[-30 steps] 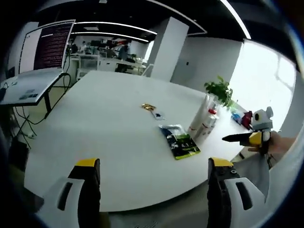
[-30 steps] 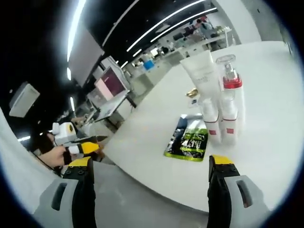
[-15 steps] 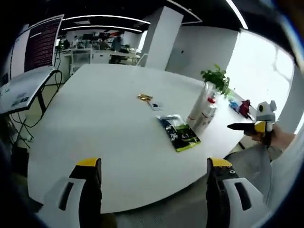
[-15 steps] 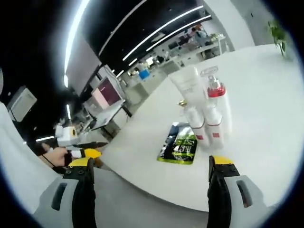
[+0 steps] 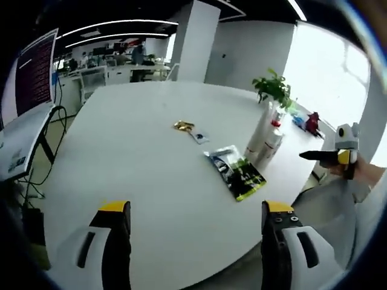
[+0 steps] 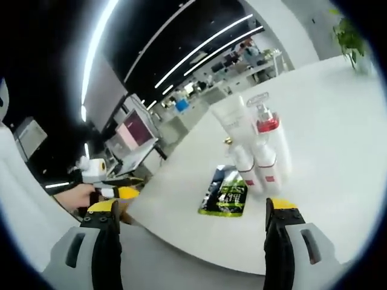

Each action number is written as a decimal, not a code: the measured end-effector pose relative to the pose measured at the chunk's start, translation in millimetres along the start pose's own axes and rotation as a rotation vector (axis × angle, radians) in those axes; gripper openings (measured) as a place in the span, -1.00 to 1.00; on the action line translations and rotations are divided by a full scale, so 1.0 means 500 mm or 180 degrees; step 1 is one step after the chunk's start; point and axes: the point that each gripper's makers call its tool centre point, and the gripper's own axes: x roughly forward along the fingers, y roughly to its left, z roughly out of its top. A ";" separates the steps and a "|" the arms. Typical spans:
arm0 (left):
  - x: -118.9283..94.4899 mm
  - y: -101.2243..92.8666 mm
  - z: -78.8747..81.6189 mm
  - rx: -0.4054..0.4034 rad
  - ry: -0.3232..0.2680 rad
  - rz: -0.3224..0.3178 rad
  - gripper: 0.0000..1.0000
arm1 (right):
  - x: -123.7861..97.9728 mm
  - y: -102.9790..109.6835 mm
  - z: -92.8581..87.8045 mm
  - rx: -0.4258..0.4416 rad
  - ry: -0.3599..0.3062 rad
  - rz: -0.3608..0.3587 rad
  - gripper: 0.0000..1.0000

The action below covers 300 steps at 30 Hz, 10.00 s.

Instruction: Arrange the skincare products in the storage area until every visible bottle or jar stands upright without overlapping.

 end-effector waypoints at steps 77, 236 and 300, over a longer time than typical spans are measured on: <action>0.562 -0.055 0.173 0.2675 0.1222 -0.1306 0.00 | -0.011 -0.072 0.009 0.0492 -0.0213 -0.0499 0.91; -0.135 -0.277 0.098 -0.1519 -0.1057 -0.1937 -0.68 | 0.152 0.283 0.074 0.1576 -0.0480 0.1505 -0.98; -0.122 -0.237 0.107 -0.2155 -0.1107 -0.1878 -1.00 | 0.156 0.283 0.063 0.1625 -0.0360 0.1560 -0.94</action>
